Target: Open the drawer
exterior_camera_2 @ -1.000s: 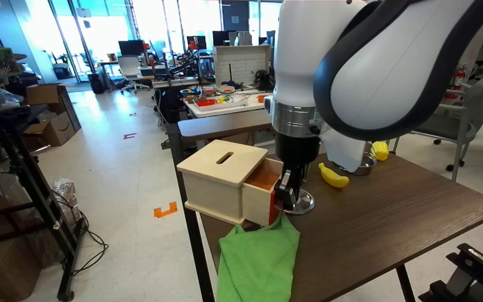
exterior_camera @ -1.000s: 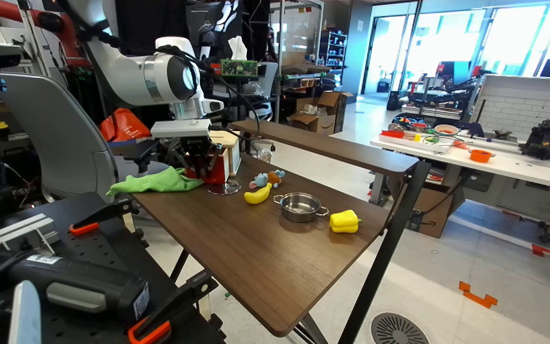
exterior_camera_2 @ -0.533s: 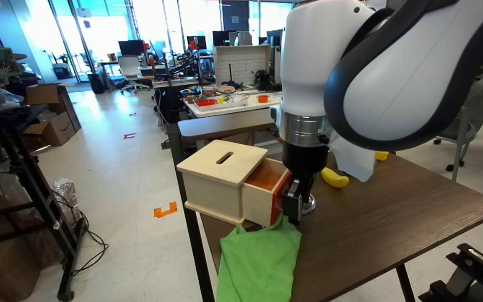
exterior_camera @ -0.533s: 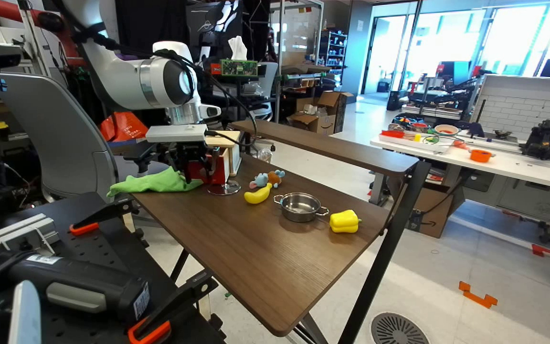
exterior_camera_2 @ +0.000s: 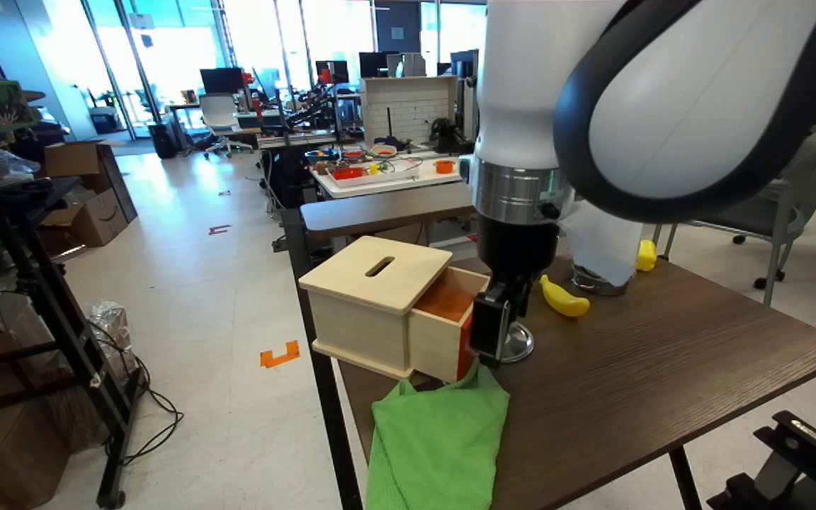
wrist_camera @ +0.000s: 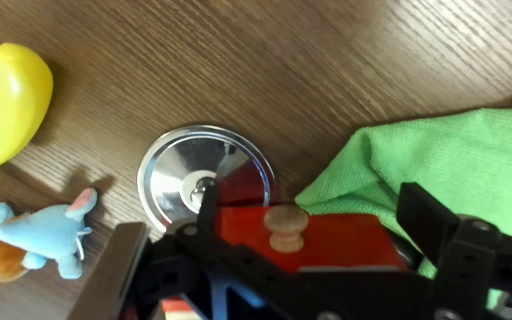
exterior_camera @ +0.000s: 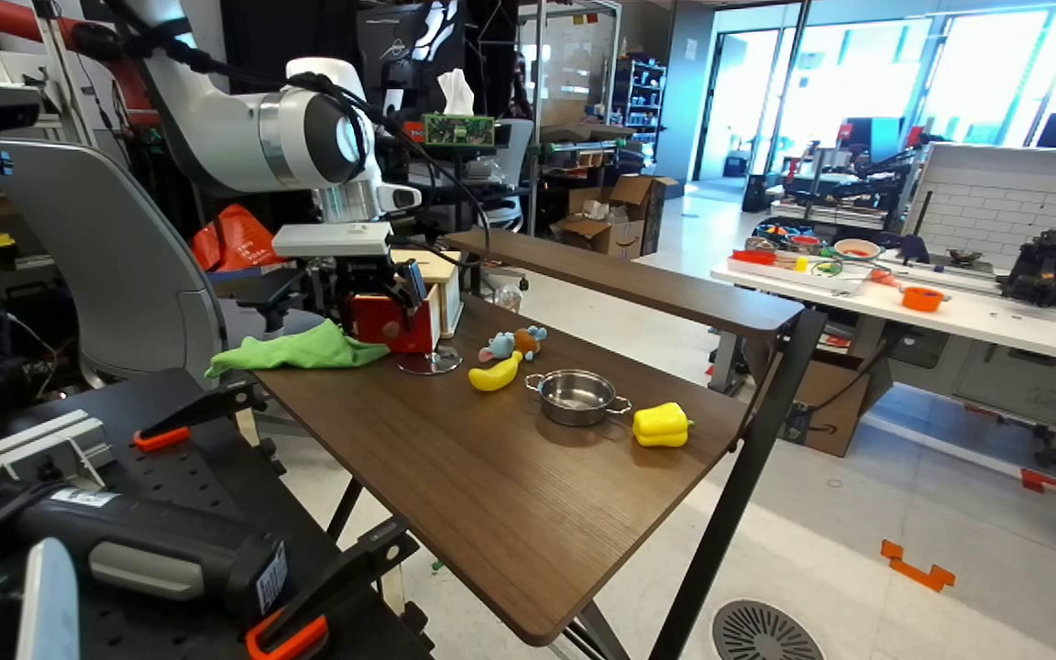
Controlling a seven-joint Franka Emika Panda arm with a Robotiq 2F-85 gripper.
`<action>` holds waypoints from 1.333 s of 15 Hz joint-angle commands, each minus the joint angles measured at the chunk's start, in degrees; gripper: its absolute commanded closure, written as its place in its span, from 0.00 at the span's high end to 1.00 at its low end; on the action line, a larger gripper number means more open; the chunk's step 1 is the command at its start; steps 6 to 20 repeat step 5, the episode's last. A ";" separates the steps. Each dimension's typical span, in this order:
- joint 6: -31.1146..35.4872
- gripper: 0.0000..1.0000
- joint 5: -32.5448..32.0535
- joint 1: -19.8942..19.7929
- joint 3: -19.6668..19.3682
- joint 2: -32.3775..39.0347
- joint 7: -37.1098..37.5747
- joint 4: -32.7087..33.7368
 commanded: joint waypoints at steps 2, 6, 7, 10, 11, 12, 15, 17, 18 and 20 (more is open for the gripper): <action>0.31 1.00 2.63 -1.76 3.46 -10.98 -1.40 -9.16; -0.49 1.00 1.81 -0.43 2.53 -9.45 -0.18 -6.98; -0.49 1.00 1.81 -0.43 2.53 -9.45 -0.18 -6.98; -0.49 1.00 1.81 -0.43 2.53 -9.45 -0.18 -6.98; -0.49 1.00 1.81 -0.43 2.53 -9.45 -0.18 -6.98; -0.49 1.00 1.81 -0.43 2.53 -9.45 -0.18 -6.98; -0.49 1.00 1.81 -0.43 2.53 -9.45 -0.18 -6.98; -0.49 1.00 1.81 -0.43 2.53 -9.45 -0.18 -6.98; -0.49 1.00 1.81 -0.43 2.53 -9.45 -0.18 -6.98; -0.49 1.00 1.81 -0.43 2.53 -9.45 -0.18 -6.98</action>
